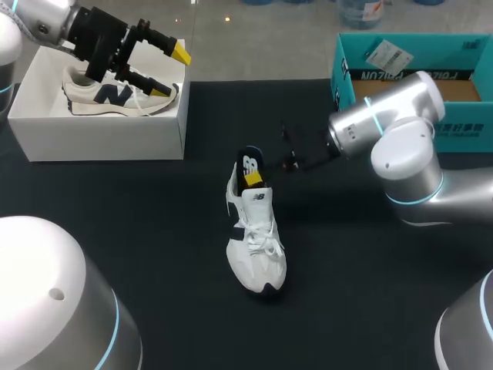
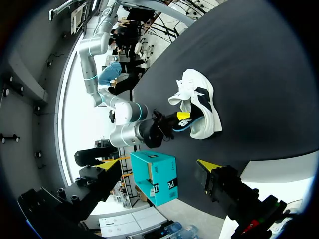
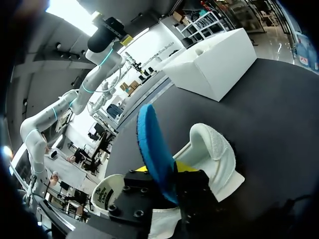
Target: Take the shoe out of the shoebox, open the shoe tongue, remove and reinsert the insole, then place the shoe into the shoebox
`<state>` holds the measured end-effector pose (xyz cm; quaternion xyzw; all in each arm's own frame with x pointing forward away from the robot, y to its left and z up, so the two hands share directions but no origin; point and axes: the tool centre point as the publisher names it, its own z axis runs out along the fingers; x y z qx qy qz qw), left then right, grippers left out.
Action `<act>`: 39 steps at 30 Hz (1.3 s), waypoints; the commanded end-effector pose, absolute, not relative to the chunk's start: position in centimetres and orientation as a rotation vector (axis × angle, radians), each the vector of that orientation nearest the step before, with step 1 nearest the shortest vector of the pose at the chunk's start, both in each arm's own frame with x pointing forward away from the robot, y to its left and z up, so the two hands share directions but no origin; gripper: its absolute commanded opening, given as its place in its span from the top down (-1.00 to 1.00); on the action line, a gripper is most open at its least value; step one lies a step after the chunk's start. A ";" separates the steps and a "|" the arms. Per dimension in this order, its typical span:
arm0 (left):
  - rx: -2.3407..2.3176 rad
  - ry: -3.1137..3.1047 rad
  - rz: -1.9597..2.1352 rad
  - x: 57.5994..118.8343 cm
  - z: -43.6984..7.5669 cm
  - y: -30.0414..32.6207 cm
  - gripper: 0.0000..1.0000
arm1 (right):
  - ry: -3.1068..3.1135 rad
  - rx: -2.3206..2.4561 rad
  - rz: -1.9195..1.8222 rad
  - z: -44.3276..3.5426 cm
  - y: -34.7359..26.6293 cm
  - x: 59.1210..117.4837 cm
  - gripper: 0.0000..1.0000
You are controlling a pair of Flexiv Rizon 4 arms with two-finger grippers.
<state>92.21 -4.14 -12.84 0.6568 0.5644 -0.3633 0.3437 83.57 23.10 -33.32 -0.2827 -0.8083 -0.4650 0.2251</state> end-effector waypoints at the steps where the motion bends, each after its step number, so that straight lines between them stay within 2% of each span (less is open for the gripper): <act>1: 1.708 1.468 -0.940 92.1 -12.8 -4.1 -1.00 | -2.210 -0.767 -1.344 -33.2 23.0 83.5 1.00; 15: 1.708 1.468 -0.940 92.1 -12.8 -4.1 -1.00 | -1.952 -0.753 -1.294 -34.6 23.8 84.4 1.00; 37: 1.708 1.468 -0.940 92.1 -12.8 -4.1 -1.00 | -1.959 -0.814 -1.099 -36.0 24.3 81.6 1.00; 39: 1.708 1.468 -0.940 92.1 -12.8 -4.1 -1.00 | -1.975 -0.823 -1.112 -35.7 24.2 81.6 0.18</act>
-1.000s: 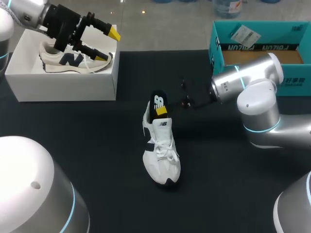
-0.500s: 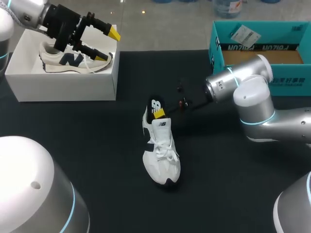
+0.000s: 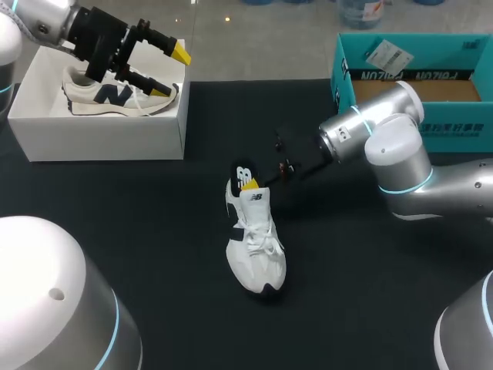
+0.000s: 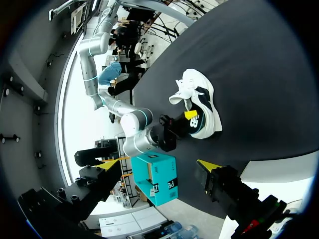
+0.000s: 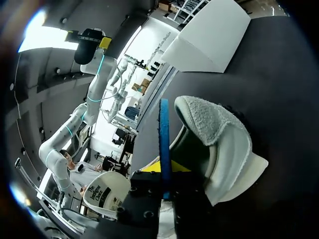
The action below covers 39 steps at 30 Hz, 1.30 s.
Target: Take the shoe out of the shoebox, open the shoe tongue, remove and reinsert the insole, then place the shoe into the shoebox
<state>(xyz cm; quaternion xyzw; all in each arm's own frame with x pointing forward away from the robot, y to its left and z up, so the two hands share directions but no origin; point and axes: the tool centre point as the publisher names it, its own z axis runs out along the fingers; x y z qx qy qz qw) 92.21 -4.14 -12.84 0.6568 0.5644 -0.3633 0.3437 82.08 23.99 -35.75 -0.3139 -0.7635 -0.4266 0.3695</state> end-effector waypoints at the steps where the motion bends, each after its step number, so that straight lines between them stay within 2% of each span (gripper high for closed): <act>1: 1.708 1.468 -0.940 92.1 -12.8 -4.1 -1.00 | -1.990 -0.824 -1.124 -35.4 24.2 81.6 -0.04; 2: 1.708 1.468 -0.940 92.1 -12.8 -4.1 -1.00 | -1.999 -0.824 -1.126 -35.2 24.2 81.7 -0.38; 3: 1.708 1.468 -0.940 92.1 -12.8 -4.1 -1.00 | -2.008 -0.822 -1.122 -35.0 24.2 81.8 -0.54; 5: 1.708 1.468 -0.940 92.1 -12.8 -4.1 -1.00 | -2.022 -0.815 -1.122 -34.7 24.3 82.0 -0.65; 8: 1.708 1.468 -0.940 92.1 -12.8 -4.1 -1.00 | -2.042 -0.806 -1.123 -34.3 24.4 82.3 -0.66; 12: 1.708 1.468 -0.940 92.1 -12.8 -4.1 -1.00 | -2.054 -0.797 -1.120 -34.0 24.4 82.6 -0.55; 17: 1.708 1.468 -0.940 92.1 -12.8 -4.1 -1.00 | -2.067 -0.792 -1.120 -33.9 24.5 83.0 0.23; 19: 1.708 1.468 -0.940 92.1 -12.8 -4.1 -1.00 | -2.071 -0.792 -1.119 -34.0 24.5 83.1 0.90; 20: 1.708 1.468 -0.940 92.1 -12.8 -4.1 -1.00 | -2.073 -0.792 -1.114 -34.0 24.6 83.2 1.00; 39: 1.708 1.468 -0.940 92.1 -12.8 -4.1 -1.00 | -2.038 -0.821 -1.006 -35.3 24.5 81.1 1.00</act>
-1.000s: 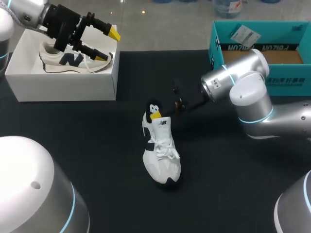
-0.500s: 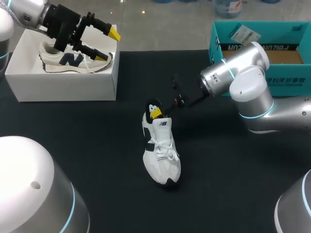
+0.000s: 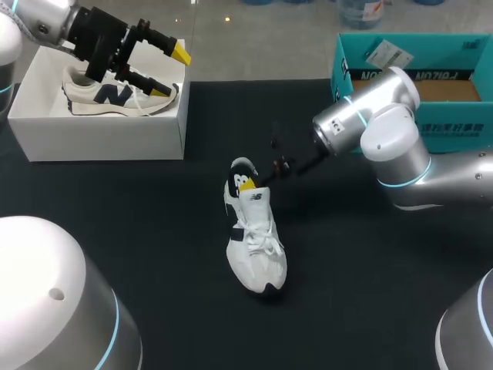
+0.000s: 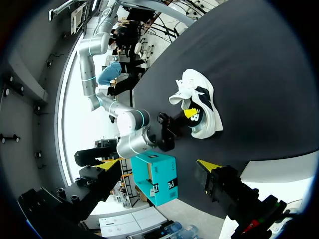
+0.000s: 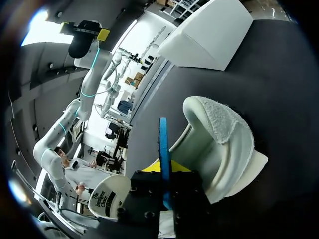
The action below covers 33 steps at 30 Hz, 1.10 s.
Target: Take the shoe out of the shoebox, open the shoe tongue, remove and reinsert the insole, then place the shoe into the shoebox
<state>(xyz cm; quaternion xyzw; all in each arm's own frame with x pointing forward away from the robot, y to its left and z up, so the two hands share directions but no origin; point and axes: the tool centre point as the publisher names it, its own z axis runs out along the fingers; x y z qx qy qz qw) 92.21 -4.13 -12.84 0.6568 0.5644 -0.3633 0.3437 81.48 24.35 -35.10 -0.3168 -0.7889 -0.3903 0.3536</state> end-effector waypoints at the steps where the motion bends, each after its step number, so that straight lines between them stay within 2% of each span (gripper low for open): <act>1: 1.708 1.468 -0.940 92.1 -12.8 -4.1 -1.00 | -2.033 -0.820 -1.001 -35.4 24.6 81.0 1.00; 6: 1.708 1.468 -0.940 92.1 -12.8 -4.1 -1.00 | -2.032 -0.839 -0.980 -35.8 24.5 80.8 1.00; 7: 1.708 1.468 -0.940 92.1 -12.8 -4.1 -1.00 | -2.043 -0.846 -0.987 -35.7 24.5 80.8 0.46; 8: 1.708 1.468 -0.940 92.1 -12.8 -4.1 -1.00 | -2.054 -0.845 -0.994 -35.4 24.4 80.9 0.11; 11: 1.708 1.468 -0.940 92.1 -12.8 -4.1 -1.00 | -2.081 -0.849 -1.002 -34.7 24.3 81.3 -0.22; 14: 1.708 1.468 -0.940 92.1 -12.8 -4.1 -1.00 | -2.100 -0.837 -0.996 -34.0 24.5 81.6 -0.43; 17: 1.708 1.468 -0.940 92.1 -12.8 -4.1 -1.00 | -2.113 -0.829 -0.988 -33.7 24.6 81.8 -0.45; 23: 1.708 1.468 -0.940 92.1 -12.8 -4.1 -1.00 | -2.126 -0.831 -0.982 -33.3 24.4 82.0 -0.44; 25: 1.708 1.468 -0.940 92.1 -12.8 -4.1 -1.00 | -2.130 -0.835 -0.985 -33.2 24.3 82.1 -0.36; 27: 1.708 1.468 -0.940 92.1 -12.8 -4.1 -1.00 | -2.135 -0.842 -0.980 -33.3 24.1 82.3 0.05; 28: 1.708 1.468 -0.940 92.1 -12.8 -4.1 -1.00 | -2.137 -0.842 -0.980 -33.3 24.1 82.4 0.11; 31: 1.708 1.468 -0.940 92.1 -12.8 -4.1 -1.00 | -2.142 -0.846 -0.973 -33.6 24.1 82.6 1.00; 33: 1.708 1.468 -0.940 92.1 -12.8 -4.1 -1.00 | -2.142 -0.849 -0.968 -33.8 24.1 82.8 1.00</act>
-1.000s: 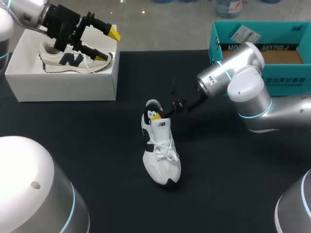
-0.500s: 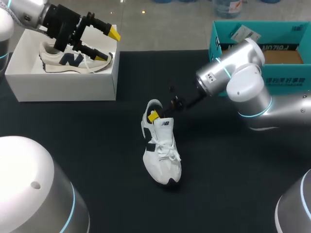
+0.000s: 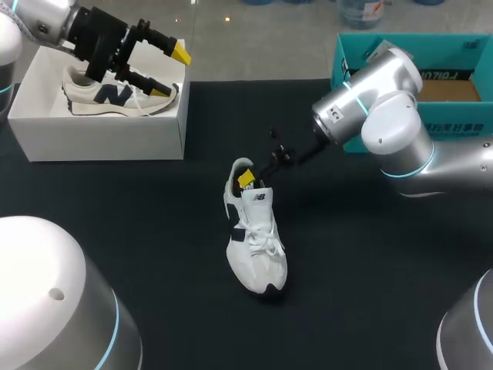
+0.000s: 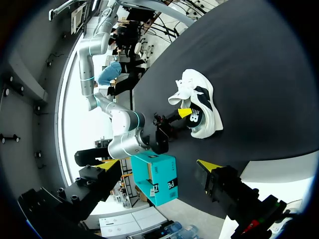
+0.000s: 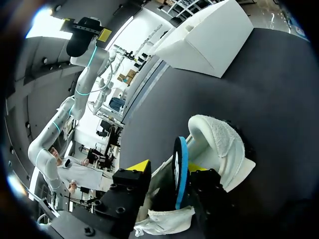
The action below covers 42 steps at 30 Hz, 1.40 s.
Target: Take the shoe out of the shoebox, open the shoe tongue, remove and reinsert the insole, then place the shoe into the shoebox
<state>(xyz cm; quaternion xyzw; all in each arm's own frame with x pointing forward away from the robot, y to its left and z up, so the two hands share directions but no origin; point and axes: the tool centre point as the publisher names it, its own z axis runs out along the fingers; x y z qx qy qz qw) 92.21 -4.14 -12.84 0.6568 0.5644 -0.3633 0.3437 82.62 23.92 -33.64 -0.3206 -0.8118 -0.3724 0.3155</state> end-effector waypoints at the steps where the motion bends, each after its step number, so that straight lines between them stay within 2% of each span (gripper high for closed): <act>1: 1.708 1.468 -0.940 92.1 -12.8 -4.1 -1.00 | -2.143 -0.854 -0.961 -33.9 24.0 82.8 1.00; 25: 1.708 1.468 -0.940 92.1 -12.8 -4.1 -1.00 | -2.093 -0.830 -0.910 -35.4 25.2 80.8 1.00; 26: 1.708 1.468 -0.940 92.1 -12.8 -4.1 -1.00 | -2.103 -0.834 -0.912 -35.3 25.0 81.0 0.29; 27: 1.708 1.468 -0.940 92.1 -12.8 -4.1 -1.00 | -2.116 -0.838 -0.907 -35.1 25.0 81.0 -0.01; 28: 1.708 1.468 -0.940 92.1 -12.8 -4.1 -1.00 | -2.125 -0.840 -0.903 -34.8 25.1 81.1 -0.55; 29: 1.708 1.468 -0.940 92.1 -12.8 -4.1 -1.00 | -2.130 -0.840 -0.902 -34.6 25.1 81.1 -0.90; 30: 1.708 1.468 -0.940 92.1 -12.8 -4.1 -1.00 | -2.140 -0.840 -0.890 -34.3 25.0 81.2 -1.00; 42: 1.708 1.468 -0.940 92.1 -12.8 -4.1 -1.00 | -2.190 -0.846 -0.852 -32.4 24.4 82.1 -1.00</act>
